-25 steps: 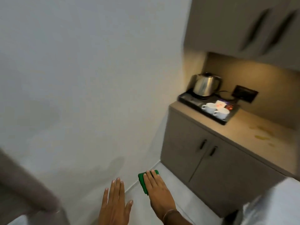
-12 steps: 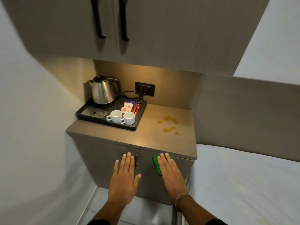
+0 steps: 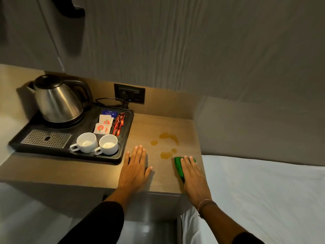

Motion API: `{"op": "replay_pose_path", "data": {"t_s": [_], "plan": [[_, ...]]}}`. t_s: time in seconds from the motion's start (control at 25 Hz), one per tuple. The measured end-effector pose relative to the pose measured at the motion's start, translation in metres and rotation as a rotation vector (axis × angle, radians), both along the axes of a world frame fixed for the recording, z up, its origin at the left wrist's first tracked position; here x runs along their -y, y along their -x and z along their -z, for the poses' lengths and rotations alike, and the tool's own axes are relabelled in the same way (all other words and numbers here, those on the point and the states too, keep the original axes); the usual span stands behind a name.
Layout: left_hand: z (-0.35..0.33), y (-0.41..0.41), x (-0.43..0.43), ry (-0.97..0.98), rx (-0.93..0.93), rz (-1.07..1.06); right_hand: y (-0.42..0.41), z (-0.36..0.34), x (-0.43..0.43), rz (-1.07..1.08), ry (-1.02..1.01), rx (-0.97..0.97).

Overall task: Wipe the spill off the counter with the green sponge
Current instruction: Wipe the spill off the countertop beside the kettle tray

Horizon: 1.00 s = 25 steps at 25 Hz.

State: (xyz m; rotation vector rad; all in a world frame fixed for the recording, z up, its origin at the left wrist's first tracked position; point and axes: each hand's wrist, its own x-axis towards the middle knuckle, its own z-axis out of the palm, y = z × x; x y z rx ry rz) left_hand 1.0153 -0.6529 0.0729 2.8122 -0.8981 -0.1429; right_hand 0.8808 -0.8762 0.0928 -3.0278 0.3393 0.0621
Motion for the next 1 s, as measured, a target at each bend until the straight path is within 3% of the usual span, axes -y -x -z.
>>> {"op": "replay_pose_path", "data": {"t_s": [0.2,0.48,0.68,0.84,1.0], "plan": [[0.018,-0.002,0.0,0.063,-0.065,-0.032,-0.004,0.012,-0.001,-0.094,-0.049,-0.075],[0.024,0.0,0.0,0.087,-0.025,-0.057,-0.015,0.023,-0.008,-0.027,-0.115,0.029],[0.034,-0.001,0.001,0.118,-0.006,-0.063,0.013,0.027,0.034,-0.159,-0.17,-0.001],[0.038,-0.004,-0.001,0.138,0.019,-0.062,-0.05,0.021,0.031,-0.021,-0.232,0.099],[0.039,-0.003,0.0,0.156,0.025,-0.06,-0.025,0.032,0.032,-0.191,-0.235,0.071]]}}
